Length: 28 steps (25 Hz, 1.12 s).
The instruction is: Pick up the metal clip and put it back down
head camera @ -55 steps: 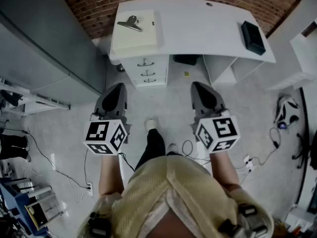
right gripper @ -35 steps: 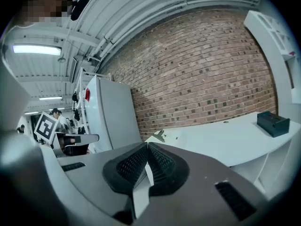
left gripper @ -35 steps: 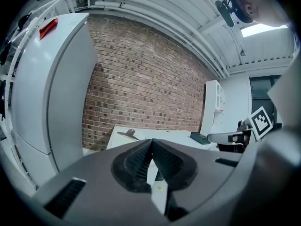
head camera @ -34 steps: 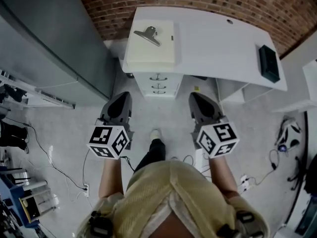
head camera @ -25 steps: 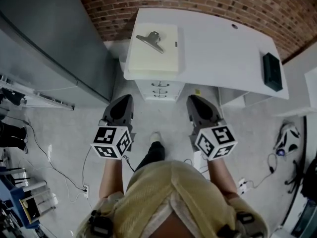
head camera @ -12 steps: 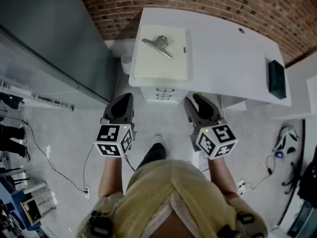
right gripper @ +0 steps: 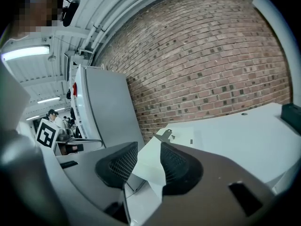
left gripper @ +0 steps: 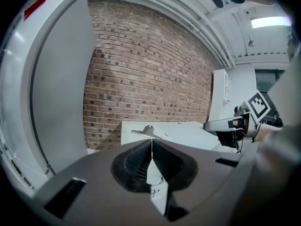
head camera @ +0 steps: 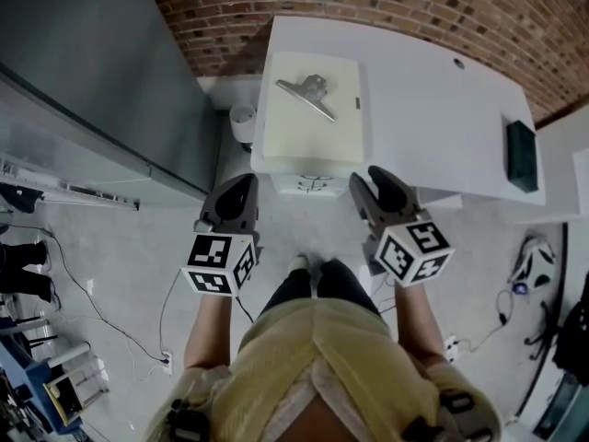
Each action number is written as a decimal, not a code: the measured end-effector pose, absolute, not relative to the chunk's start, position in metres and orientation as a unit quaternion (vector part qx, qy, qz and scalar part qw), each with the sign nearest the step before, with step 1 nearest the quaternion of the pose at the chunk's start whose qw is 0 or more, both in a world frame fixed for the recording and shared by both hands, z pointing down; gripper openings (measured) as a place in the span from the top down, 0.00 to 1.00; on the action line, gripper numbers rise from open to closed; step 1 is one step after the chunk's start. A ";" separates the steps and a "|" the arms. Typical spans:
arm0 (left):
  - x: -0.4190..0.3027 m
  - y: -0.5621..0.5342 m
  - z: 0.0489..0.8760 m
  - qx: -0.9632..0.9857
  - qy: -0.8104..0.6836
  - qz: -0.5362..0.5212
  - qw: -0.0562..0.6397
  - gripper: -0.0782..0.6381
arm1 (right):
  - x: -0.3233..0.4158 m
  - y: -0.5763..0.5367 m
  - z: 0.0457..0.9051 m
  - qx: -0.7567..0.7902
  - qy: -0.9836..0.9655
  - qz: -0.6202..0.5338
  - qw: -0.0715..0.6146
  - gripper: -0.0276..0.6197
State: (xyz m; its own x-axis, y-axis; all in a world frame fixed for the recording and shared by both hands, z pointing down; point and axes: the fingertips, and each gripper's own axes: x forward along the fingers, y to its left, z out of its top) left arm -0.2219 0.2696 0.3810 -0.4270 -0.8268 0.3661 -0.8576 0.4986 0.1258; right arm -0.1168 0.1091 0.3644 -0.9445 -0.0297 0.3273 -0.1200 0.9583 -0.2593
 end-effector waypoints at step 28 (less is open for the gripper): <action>-0.329 0.174 0.421 0.403 -0.882 0.039 0.242 0.88 | -0.284 0.006 0.421 -0.065 -0.960 0.142 0.231 0.75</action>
